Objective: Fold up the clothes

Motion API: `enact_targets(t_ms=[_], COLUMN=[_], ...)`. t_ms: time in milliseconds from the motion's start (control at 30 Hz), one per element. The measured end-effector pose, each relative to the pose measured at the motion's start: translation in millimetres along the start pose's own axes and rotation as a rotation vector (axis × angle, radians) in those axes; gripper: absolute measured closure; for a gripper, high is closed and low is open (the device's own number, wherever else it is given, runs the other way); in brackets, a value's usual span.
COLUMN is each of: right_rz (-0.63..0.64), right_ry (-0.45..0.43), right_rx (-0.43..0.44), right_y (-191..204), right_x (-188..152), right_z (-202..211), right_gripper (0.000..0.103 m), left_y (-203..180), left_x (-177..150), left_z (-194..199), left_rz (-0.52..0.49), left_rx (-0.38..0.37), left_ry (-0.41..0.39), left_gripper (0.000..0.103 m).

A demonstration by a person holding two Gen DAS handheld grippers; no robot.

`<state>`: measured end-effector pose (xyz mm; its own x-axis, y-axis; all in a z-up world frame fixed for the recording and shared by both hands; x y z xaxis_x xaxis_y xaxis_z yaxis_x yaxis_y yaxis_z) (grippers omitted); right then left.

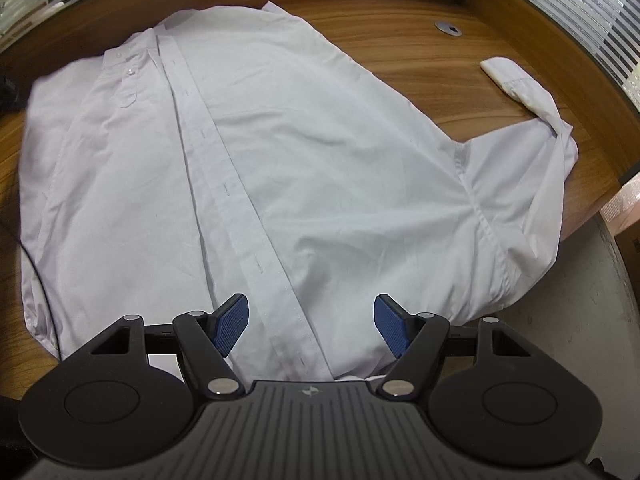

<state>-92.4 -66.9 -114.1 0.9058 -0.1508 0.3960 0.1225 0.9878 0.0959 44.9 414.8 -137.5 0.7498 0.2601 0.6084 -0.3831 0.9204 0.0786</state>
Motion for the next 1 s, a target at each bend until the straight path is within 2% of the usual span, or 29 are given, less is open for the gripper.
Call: enact_targets(t_ms=[67,267,467,733,867,1000], right_rz=[0.01,0.061,0.168,0.331,0.39,0.45], right_ry=[-0.011,-0.018,0.005,0.043,0.06,0.078], right_rx=[0.01,0.049,0.088,0.143,0.159,0.175], right_y=[-3,-19,-44,-76,-90,-104], right_x=[3,14,33,59,69,79], right_z=[3,4,-10,-41,-59,-77], right_gripper=[0.028,0.028,0.028,0.028,0.028,0.028], left_y=[13,-2,-43,-110,-140,-179], left_x=[-3,-5,-34,-99,-126,-150], left_z=[6,47,91,142,155,162], left_rz=[0.084,0.092,0.107,0.077,0.092,0.051], left_rx=[-0.007,-0.017,-0.037,-0.055,-0.068,-0.089], left_ry=[0.012,-0.031,-0.019,0.016,0.027,0.045], left_gripper=[0.086,0.079,0.072,0.062,0.06,0.059])
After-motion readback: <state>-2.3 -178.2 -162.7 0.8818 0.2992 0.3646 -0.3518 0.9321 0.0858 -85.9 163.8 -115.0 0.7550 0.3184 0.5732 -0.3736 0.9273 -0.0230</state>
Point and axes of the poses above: each gripper's, at about its wrist camera, not at the fingertips, and z roughly against the way its jaws point, y to its left, x to its top, the point moved 8 cm from there along -z, roughly the way its jaws point, and after that the axes turned 15 degrees about -z, right-handed, at the moved point
